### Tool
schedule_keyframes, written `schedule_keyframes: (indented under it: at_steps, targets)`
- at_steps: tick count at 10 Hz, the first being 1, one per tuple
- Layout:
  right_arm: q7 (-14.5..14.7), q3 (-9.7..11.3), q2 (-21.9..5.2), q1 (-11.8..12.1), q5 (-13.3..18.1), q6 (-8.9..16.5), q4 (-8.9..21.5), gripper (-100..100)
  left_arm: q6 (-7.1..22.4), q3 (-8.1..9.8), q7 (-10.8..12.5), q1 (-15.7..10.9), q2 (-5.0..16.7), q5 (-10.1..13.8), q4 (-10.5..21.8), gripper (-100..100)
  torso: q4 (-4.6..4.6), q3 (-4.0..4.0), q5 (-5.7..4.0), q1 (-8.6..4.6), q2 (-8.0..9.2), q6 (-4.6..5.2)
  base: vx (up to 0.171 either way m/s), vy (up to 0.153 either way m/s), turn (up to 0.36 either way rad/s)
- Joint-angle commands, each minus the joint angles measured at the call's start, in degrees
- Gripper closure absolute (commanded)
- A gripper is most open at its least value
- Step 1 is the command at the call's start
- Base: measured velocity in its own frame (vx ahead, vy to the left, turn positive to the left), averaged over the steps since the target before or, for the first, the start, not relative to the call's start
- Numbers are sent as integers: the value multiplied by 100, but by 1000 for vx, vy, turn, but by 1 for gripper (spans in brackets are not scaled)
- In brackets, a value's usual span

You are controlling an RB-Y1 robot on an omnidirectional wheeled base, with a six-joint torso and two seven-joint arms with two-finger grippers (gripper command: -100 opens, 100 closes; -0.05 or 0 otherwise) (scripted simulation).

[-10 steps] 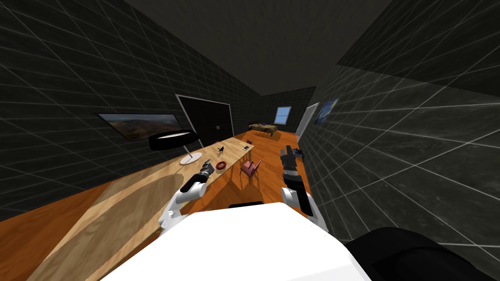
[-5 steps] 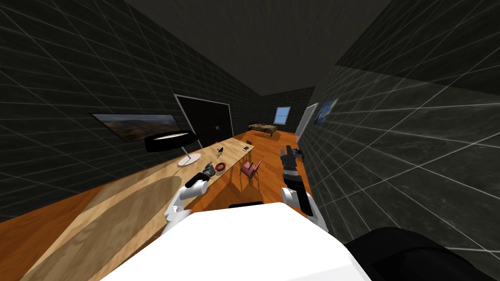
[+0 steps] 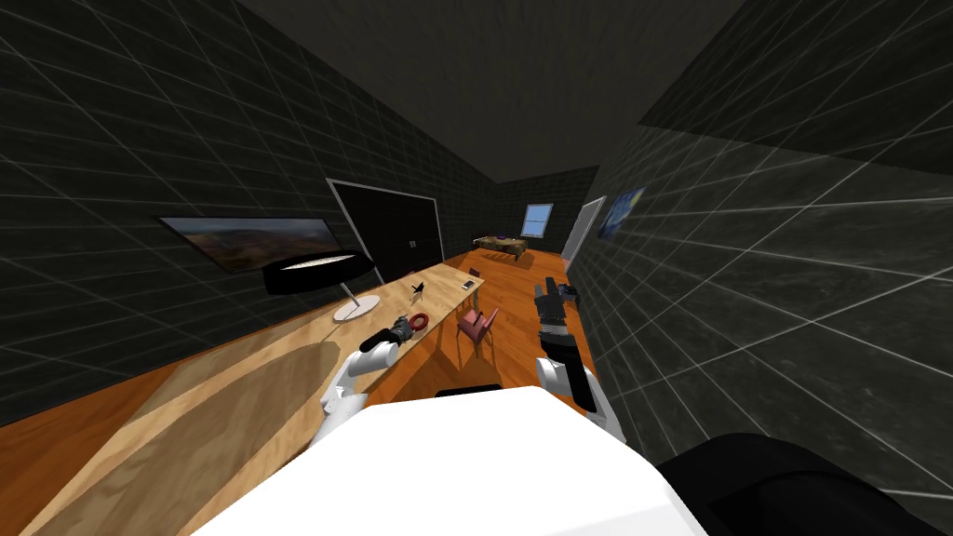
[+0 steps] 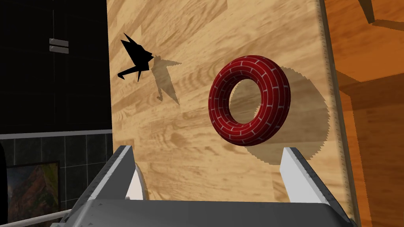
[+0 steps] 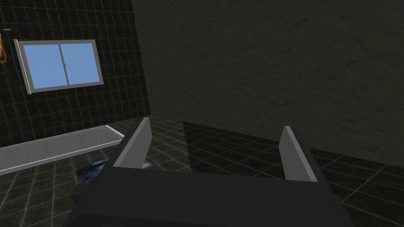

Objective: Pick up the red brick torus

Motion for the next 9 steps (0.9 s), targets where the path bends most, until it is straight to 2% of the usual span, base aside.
schedule_keyframes:
  at_steps: [1, 2, 4, 5, 6, 7, 9]
  targets:
    - [0, 0, 0, 0, 0, 0, 0, 0, 286, -15, 25, -120, 48, 53, 192, -100, 0, 0, 0, 0, 0, 0, 78, 5, -23]
    - [0, 0, 0, 0, 0, 0, 0, 0, 330, -15, 25, -120, 48, 53, 192, -100, -1, -3, 0, -2, -7, 1, 63, 9, -14]
    - [0, 0, 0, 0, 0, 0, 0, 0, 737, -46, 60, -302, 148, 165, 528, -100, 0, -2, 0, 2, -4, 0, 83, 16, -34]
    - [0, 0, 0, 0, 0, 0, 0, 0, 800, -46, 60, -302, 148, 165, 538, -100, -2, -7, 1, 3, -12, 0, 89, 18, -11]
    - [0, 0, 0, 0, 0, 0, 0, 0, 994, -62, 75, -387, 198, 221, 708, -100, -3, -7, 1, 3, -12, 0, 100, 25, -20]
    - [0, 0, 0, 1, 0, 0, 0, 0, 1018, -62, 75, -387, 198, 221, 708, -100, -3, -9, 1, 6, -16, 0, 80, 21, -15]
    - [0, 0, 0, 0, 0, 0, 0, 0, 1389, -96, 102, -539, 292, 326, 1033, -100, -2, -5, 0, 1, -8, 0, 93, 16, -27]
